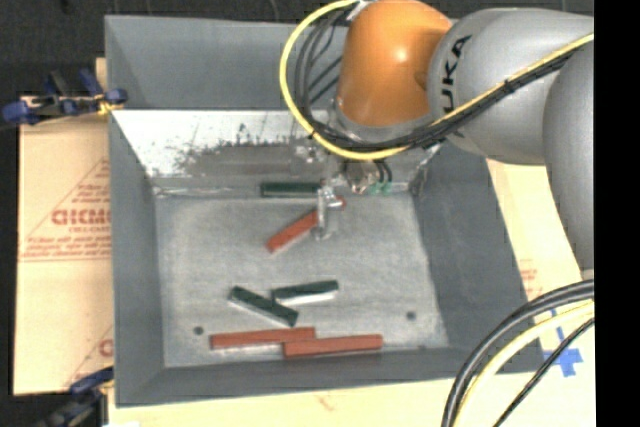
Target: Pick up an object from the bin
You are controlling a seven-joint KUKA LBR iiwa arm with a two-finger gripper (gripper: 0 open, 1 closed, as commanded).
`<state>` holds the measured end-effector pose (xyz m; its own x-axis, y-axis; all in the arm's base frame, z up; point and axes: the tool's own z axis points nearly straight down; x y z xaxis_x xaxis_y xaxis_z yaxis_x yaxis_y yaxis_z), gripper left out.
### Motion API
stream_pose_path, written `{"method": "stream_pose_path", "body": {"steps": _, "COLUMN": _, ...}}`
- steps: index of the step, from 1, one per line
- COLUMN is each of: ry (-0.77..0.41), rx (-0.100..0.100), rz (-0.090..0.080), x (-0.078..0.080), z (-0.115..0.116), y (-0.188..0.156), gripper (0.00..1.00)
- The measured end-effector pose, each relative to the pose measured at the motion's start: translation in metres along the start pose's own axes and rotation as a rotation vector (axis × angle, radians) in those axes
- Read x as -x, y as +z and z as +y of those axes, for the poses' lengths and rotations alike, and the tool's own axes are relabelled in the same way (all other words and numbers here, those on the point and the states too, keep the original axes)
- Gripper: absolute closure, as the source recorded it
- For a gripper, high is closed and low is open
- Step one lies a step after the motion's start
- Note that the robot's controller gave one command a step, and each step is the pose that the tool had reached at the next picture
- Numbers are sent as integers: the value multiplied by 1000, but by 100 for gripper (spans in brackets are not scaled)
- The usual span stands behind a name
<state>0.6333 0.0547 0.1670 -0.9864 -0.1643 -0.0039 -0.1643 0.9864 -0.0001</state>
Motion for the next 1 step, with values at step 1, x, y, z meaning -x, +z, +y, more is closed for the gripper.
{"method": "stream_pose_path", "body": {"steps": 1, "ry": 25, "rx": -1, "rz": 0, "x": 1, "z": -9, "y": 10, "gripper": 0}}
